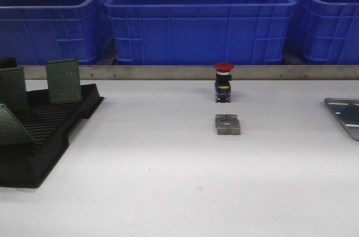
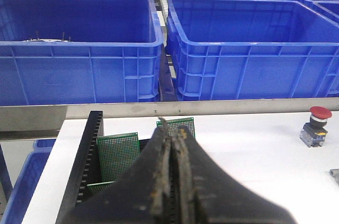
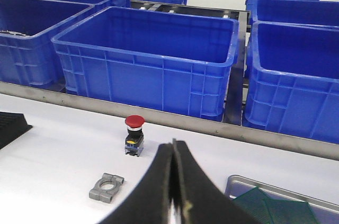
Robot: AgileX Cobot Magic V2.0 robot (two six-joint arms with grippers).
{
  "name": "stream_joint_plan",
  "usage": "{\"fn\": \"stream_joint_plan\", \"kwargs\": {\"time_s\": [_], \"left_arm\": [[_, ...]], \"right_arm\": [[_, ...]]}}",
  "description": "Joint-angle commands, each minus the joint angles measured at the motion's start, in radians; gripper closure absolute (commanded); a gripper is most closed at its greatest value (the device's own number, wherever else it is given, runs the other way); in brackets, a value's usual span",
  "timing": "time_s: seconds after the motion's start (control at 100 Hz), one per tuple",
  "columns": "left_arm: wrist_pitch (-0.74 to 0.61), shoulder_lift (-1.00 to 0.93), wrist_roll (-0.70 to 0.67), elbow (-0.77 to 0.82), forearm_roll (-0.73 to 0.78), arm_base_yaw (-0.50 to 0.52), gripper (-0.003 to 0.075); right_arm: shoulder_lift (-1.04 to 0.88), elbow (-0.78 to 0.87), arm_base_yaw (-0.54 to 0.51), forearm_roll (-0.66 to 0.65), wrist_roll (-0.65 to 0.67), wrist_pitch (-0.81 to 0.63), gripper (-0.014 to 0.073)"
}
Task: Place circuit board on tray
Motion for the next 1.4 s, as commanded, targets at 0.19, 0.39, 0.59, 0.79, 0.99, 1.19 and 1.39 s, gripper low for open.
{"fn": "stream_joint_plan", "kwargs": {"time_s": [0.19,0.39,0.59,0.79,0.99,1.19,1.39], "left_arm": [[-0.085,0.0,-0.009,-0.028,-0.006,0.003,0.0741],[-0.085,0.0,-0.009,-0.028,-0.006,0.003,0.0741],[-0.085,0.0,-0.009,-0.023,-0.006,0.003,0.0741],[-0.027,-0.068,-0.009,0.029,0.002,0.021,0.0741],[0.081,-0.175,-0.135,0.099,0.166,0.114,0.0741],[0.083,-0.32,-0.244,0.222,0.268,0.184,0.0741],[0.192,-0.48,-0.24,0.318,0.264,0.211,0.0741]], "right_arm": [[0.006,-0.025,-0.002,0.023,-0.004,0.057,0.0652],[0.006,-0.025,-0.002,0.023,-0.004,0.087,0.0652],[0.006,-0.025,-0.002,0.023,-0.004,0.102,0.0652],[0.006,-0.025,-0.002,0.023,-0.004,0.102,0.0652],[0.006,-0.025,-0.002,0.023,-0.004,0.102,0.0652],[0.006,-0.025,-0.002,0.023,-0.004,0.104,0.0652],[0.006,-0.025,-0.002,0.023,-0.004,0.104,0.0652]]}}
